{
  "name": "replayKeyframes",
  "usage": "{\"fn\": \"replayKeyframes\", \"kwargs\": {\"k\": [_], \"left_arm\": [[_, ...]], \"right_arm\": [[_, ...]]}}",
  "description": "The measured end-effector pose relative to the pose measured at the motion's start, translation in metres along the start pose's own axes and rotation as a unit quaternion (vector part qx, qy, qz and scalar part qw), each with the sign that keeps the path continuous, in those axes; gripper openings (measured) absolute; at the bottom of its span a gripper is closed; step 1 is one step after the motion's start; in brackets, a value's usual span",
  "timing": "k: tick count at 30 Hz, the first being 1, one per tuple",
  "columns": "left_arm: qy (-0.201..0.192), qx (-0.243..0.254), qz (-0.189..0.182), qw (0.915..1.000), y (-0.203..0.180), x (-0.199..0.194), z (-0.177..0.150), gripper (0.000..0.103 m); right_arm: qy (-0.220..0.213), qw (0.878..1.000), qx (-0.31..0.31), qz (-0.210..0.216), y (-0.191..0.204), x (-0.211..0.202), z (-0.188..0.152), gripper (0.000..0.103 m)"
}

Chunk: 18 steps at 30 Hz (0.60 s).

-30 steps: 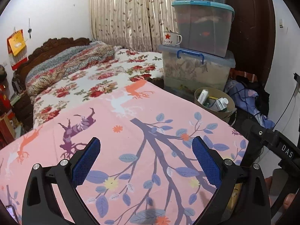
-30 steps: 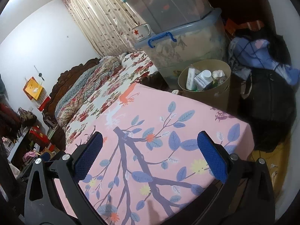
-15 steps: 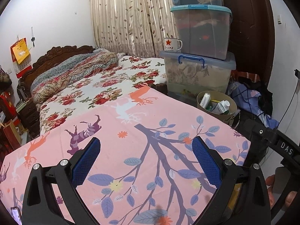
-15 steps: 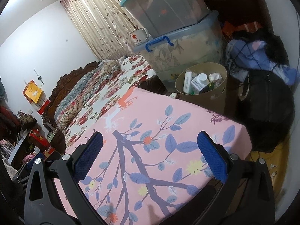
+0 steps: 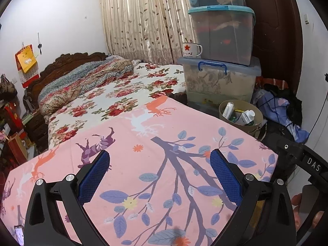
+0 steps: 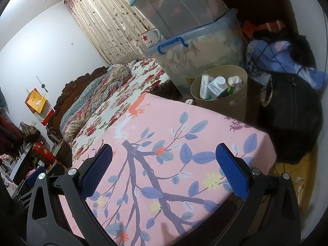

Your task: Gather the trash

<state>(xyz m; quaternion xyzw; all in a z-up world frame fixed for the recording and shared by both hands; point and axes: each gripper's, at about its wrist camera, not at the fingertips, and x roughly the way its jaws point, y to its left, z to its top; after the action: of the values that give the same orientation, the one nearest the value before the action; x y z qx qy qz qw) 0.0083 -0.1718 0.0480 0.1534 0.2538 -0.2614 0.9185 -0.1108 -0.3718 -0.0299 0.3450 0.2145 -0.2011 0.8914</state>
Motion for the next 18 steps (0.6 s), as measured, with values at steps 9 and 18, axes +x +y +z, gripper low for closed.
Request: {"fn": "replayKeyframes", "kwargs": {"k": [9,18], "left_arm": [[0.001,0.006,0.000,1.0000,-0.0028,-0.0001,-0.0006,0.094],[0.006,0.002,0.004,1.0000,0.0009,0.0021,-0.0029,0.094]], "right_arm": [[0.001,1.000,0.000,0.000,-0.0005,0.0010,-0.0034,0.100],[0.005,1.000,-0.003,0.001,0.0007,0.0031,-0.0083,0.100]]}}
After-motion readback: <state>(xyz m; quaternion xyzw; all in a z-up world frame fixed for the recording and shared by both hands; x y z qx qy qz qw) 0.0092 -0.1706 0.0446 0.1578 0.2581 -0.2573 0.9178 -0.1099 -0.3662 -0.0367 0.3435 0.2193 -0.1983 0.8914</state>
